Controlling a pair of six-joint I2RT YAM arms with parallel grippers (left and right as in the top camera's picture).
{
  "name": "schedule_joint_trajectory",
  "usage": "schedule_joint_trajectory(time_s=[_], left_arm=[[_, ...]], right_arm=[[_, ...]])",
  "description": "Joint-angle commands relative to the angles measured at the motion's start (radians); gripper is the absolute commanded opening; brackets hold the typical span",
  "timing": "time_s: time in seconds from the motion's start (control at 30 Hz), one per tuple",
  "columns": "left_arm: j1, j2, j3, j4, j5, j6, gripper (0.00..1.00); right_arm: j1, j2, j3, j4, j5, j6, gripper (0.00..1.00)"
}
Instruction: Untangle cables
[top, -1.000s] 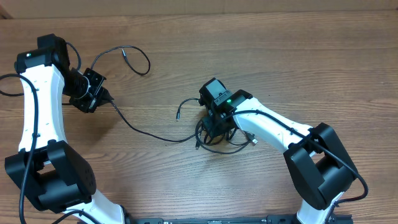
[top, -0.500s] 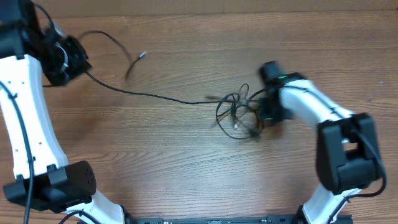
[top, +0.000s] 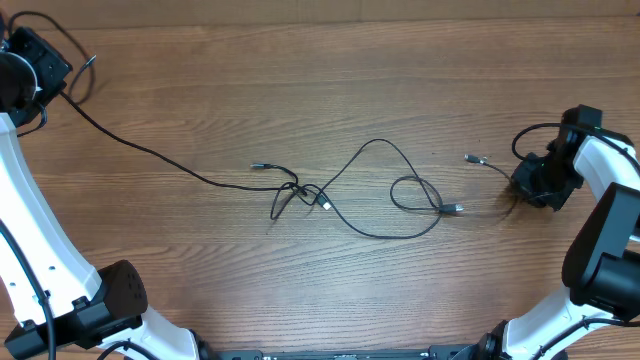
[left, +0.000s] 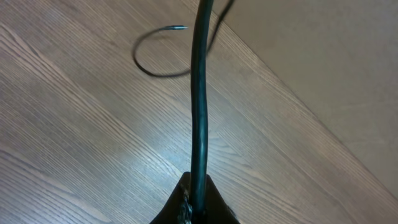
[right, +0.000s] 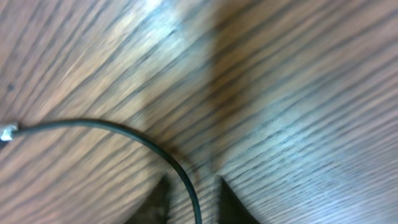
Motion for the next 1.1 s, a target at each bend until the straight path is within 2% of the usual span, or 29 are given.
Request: schedule_joint_trajectory(time_s=[0.0,0.07,0.17,0.27,0.43,0.63,0.77,0.8,0.83,0.9,1.0,1.07], left_arm=[[-0.008,-0.001,0.011,-0.002,-0.016,0.003,0.04],[-0.016,0.000,0.009,-0.014,0.007,0.021,0.04],[-0.039,0.000,-0.019,-0.031,0.018,0.019,0.04],[-0.063,0.002,-0.100,-0.040,0.044,-0.033,0.04],[-0.087,0.002,-0.325,-0.002,0.127,-0.041,0.04],[-0.098,0.002,-0.551,0.113,0.130,-0.046,0.04],[-0.096,0.002,-0.606,0.156,0.079,-0.154,0.04],[-0.096,0.002,-0.611,0.160,0.056,-0.180,0.04],[-0.096,0.002,-0.612,0.160,0.039,-0.197,0.04],[-0.098,0.002,-0.612,0.161,0.022,-0.208,0.04],[-0.098,0.002,-0.612,0.164,0.023,-0.208,0.04],[-0.098,0.002,-0.612,0.163,0.023,-0.203,0.04]], right_arm=[[0.002,-0.030,0.037,-0.033,-0.128,-0.021,0.41],[0.010,-0.031,0.087,-0.087,-0.188,-0.065,0.56],[0.034,-0.031,0.164,-0.156,-0.226,-0.085,0.72],[0.077,-0.034,0.225,-0.211,-0.225,-0.090,0.75],[0.185,-0.050,0.239,-0.229,-0.264,-0.089,0.76],[0.396,-0.050,0.235,-0.275,-0.286,-0.108,0.76],[0.560,-0.050,0.235,-0.300,-0.286,-0.105,0.77],[0.596,-0.050,0.235,-0.304,-0.286,-0.102,0.83],[0.637,-0.050,0.235,-0.306,-0.285,-0.098,0.84],[0.705,-0.050,0.235,-0.288,-0.285,-0.096,0.86],[0.805,-0.049,0.235,-0.216,-0.285,-0.095,0.95],[0.866,-0.049,0.234,-0.167,-0.284,-0.087,0.97]])
